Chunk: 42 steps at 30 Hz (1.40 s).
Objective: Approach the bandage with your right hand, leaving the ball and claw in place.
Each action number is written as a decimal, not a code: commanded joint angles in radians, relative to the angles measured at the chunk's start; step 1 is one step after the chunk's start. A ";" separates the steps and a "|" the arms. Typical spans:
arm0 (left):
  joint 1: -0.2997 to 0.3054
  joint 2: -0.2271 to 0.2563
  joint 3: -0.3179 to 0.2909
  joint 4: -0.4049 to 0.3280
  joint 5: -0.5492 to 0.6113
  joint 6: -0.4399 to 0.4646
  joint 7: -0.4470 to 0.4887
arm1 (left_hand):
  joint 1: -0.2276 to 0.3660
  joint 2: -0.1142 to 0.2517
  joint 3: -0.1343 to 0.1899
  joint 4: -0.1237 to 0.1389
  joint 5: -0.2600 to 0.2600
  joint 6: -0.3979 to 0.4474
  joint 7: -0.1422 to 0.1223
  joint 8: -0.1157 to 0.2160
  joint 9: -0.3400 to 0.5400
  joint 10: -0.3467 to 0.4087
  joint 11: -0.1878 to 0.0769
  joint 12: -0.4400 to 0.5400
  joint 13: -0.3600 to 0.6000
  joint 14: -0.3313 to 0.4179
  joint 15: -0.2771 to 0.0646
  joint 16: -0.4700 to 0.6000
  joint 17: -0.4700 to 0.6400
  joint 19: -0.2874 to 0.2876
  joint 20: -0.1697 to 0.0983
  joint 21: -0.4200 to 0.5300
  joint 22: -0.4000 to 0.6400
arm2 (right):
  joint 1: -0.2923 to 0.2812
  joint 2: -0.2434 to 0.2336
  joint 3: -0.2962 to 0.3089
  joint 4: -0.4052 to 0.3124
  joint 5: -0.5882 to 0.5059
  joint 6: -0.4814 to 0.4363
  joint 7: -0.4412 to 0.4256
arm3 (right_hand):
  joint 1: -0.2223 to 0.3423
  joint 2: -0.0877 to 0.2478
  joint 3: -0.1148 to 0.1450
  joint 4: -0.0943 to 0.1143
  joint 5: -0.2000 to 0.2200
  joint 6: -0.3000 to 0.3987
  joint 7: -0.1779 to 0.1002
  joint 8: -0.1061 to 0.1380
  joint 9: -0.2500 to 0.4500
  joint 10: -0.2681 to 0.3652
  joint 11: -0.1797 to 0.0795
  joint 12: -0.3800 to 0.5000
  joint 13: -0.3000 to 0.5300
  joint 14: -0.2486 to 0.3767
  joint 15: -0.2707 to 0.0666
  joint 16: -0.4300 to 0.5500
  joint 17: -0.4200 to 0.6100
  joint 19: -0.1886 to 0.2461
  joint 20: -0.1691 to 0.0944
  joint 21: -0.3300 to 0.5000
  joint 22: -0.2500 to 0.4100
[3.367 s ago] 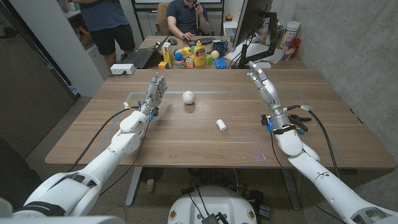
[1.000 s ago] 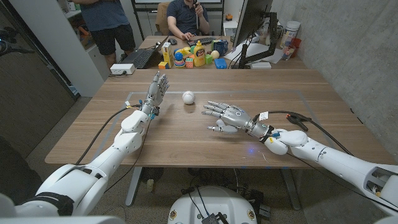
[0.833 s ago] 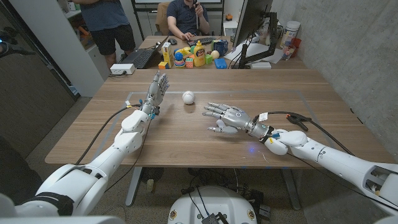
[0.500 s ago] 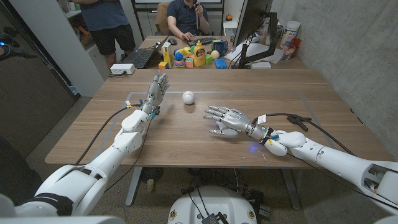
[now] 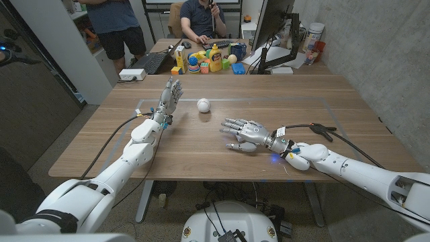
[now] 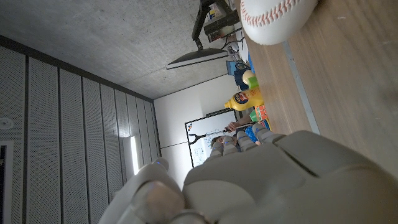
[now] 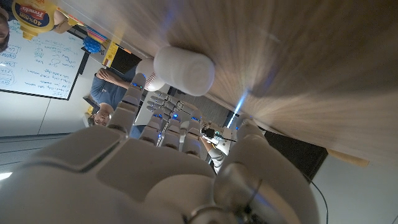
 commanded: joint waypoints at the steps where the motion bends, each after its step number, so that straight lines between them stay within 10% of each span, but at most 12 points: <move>1: -0.006 -0.002 0.002 0.011 -0.002 0.005 -0.006 | -0.001 0.134 -0.005 0.000 0.003 -0.205 -0.004 0.006 0.006 -0.186 -0.007 0.005 0.004 -0.152 -0.004 0.002 0.003 0.002 -0.010 0.002 0.003 | 0.011 -0.001 -0.018 0.008 0.017 -0.001 0.003 | 0.012 -0.003 0.000 -0.008 -0.001 0.012 -0.001 0.002 0.003 0.010 0.002 0.008 0.006 0.008 -0.002 0.007 0.001 0.007 0.003 0.001 0.000; 42: 0.015 0.010 0.005 -0.035 0.001 0.022 0.008 | -0.001 0.135 -0.008 0.000 0.004 -0.207 -0.005 0.006 0.006 -0.187 -0.007 0.005 0.004 -0.153 -0.003 0.001 0.002 0.002 -0.008 0.002 0.002 | -0.012 -0.027 0.009 -0.033 0.030 0.008 0.010 | 0.006 0.000 -0.002 -0.004 -0.003 0.008 0.005 -0.002 0.005 0.016 0.010 0.006 0.007 0.017 -0.003 0.007 0.003 0.008 -0.006 -0.007 -0.001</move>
